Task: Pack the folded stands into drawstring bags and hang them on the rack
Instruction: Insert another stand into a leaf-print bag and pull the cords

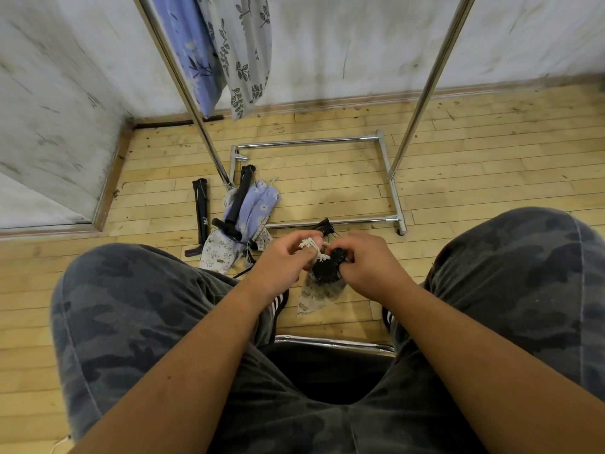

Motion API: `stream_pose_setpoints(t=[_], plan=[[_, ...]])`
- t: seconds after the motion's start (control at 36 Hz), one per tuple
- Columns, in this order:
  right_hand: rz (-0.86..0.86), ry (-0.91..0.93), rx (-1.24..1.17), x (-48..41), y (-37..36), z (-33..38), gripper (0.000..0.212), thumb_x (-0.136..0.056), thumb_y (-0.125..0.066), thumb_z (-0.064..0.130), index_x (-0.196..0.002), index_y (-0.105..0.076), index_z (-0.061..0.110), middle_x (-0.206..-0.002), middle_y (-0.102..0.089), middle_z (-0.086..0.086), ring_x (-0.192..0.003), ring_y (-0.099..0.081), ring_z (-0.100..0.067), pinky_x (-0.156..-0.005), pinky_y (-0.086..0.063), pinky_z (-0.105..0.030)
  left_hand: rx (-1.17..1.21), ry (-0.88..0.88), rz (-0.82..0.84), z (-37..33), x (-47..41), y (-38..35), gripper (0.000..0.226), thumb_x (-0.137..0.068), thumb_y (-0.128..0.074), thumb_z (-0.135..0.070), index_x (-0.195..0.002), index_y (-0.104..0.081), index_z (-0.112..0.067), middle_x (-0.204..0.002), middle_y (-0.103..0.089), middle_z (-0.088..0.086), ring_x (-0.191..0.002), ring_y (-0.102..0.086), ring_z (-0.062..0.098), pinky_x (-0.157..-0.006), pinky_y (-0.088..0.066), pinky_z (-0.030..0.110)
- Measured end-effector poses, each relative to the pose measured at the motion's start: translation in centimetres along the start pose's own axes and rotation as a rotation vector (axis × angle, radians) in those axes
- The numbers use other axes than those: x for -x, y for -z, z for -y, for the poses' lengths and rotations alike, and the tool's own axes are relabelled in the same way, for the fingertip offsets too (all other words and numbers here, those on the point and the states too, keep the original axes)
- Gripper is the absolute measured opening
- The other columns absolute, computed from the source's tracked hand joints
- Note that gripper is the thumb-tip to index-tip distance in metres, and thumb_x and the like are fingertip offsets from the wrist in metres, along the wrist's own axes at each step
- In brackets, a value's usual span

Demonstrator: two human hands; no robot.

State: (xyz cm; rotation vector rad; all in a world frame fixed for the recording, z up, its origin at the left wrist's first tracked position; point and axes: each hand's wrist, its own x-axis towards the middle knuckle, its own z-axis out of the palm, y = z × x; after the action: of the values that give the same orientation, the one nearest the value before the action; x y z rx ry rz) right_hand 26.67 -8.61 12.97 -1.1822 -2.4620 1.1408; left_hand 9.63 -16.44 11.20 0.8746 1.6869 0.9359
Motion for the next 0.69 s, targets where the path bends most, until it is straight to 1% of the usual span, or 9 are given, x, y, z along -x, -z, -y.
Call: stream_pose_setpoints(t=[0.06,0.11,0.22,0.31,0.36,0.5,0.58,0.64,0.69], plan=[[0.011,0.003,0.001,-0.01,-0.07,-0.04,0.034,-0.082,-0.064,-0.003,-0.104,-0.08,0.016,-0.094,-0.067,-0.006,-0.085,-0.056,-0.019,-0.078,-0.048,-0.032,-0.033,-0.006,-0.014,0.39,-0.16,0.09,0.024,-0.102,-0.06,-0.044,-0.12,-0.073,-0.035,-0.101,-0.074,0.002,-0.075,-0.06,0.008,-0.063,-0.049,0.021],[0.009,0.004,-0.007,-0.05,-0.09,-0.08,0.033,-0.082,-0.064,-0.003,-0.104,-0.08,0.016,-0.095,-0.068,-0.007,-0.086,-0.057,-0.021,-0.079,-0.05,-0.034,-0.07,-0.017,-0.028,0.66,-0.29,0.11,0.024,-0.102,-0.06,-0.042,-0.121,-0.073,-0.035,-0.106,-0.075,-0.006,-0.082,-0.066,0.004,-0.069,-0.05,0.019],[0.037,-0.011,0.003,-0.05,-0.01,0.02,0.031,-0.083,-0.063,-0.001,-0.102,-0.08,0.018,-0.093,-0.065,-0.004,-0.084,-0.055,-0.017,-0.078,-0.051,-0.036,-0.19,-0.051,-0.063,0.96,-0.69,0.37,0.031,-0.099,-0.067,-0.026,-0.129,-0.069,-0.031,-0.113,-0.073,-0.014,-0.101,-0.069,0.001,-0.09,-0.057,0.025],[0.052,-0.019,0.024,-0.05,0.08,0.09,0.032,-0.084,-0.063,-0.002,-0.103,-0.079,0.018,-0.095,-0.064,-0.003,-0.086,-0.054,-0.017,-0.077,-0.047,-0.03,-0.36,-0.12,-0.082,1.11,-0.7,0.37,0.036,-0.097,-0.067,-0.014,-0.132,-0.069,-0.024,-0.113,-0.073,-0.011,-0.097,-0.066,-0.001,-0.083,-0.052,0.009],[0.066,-0.02,0.033,-0.05,0.2,0.17,0.032,-0.085,-0.063,-0.002,-0.103,-0.079,0.018,-0.095,-0.062,-0.001,-0.086,-0.053,-0.016,-0.077,-0.046,-0.028,-0.477,-0.184,-0.123,1.1,-0.59,0.19,0.031,-0.096,-0.068,-0.014,-0.126,-0.072,-0.021,-0.11,-0.074,-0.008,-0.094,-0.065,0.002,-0.08,-0.046,0.003],[0.069,-0.037,0.041,0.0,0.28,0.37,0.031,-0.086,-0.062,-0.002,-0.105,-0.079,0.017,-0.098,-0.063,-0.003,-0.089,-0.056,-0.019,-0.082,-0.052,-0.034,-0.611,-0.299,-0.203,0.93,-0.39,0.0,0.009,-0.095,-0.071,-0.025,-0.104,-0.075,-0.023,-0.093,-0.062,-0.016,-0.084,-0.06,0.006,-0.075,-0.047,0.018],[0.058,-0.055,0.036,-0.04,0.13,0.08,0.034,-0.085,-0.062,-0.004,-0.106,-0.078,0.017,-0.093,-0.06,0.003,-0.079,-0.049,-0.007,-0.072,-0.044,-0.022,-0.58,-0.289,-0.162,1.11,-0.65,0.02,0.009,-0.096,-0.07,-0.03,-0.102,-0.073,-0.024,-0.104,-0.052,-0.013,-0.091,-0.054,0.003,-0.079,-0.04,0.011],[0.057,-0.073,0.031,-0.06,0.1,-0.1,0.036,-0.084,-0.061,-0.006,-0.106,-0.077,0.017,-0.088,-0.055,0.009,-0.075,-0.045,-0.002,-0.066,-0.036,-0.012,-0.542,-0.281,-0.115,1.15,-0.72,0.02,0.009,-0.097,-0.069,-0.031,-0.101,-0.072,-0.024,-0.109,-0.053,-0.012,-0.097,-0.055,0.004,-0.084,-0.042,0.012],[0.047,-0.102,0.009,-0.06,0.06,-0.25,0.037,-0.084,-0.061,-0.008,-0.106,-0.076,0.018,-0.08,-0.05,0.012,-0.071,-0.044,-0.002,-0.062,-0.034,-0.012,-0.478,-0.243,-0.061,0.92,-0.52,-0.03,0.009,-0.099,-0.066,-0.032,-0.1,-0.071,-0.024,-0.105,-0.058,-0.012,-0.094,-0.057,0.002,-0.081,-0.044,0.013]])
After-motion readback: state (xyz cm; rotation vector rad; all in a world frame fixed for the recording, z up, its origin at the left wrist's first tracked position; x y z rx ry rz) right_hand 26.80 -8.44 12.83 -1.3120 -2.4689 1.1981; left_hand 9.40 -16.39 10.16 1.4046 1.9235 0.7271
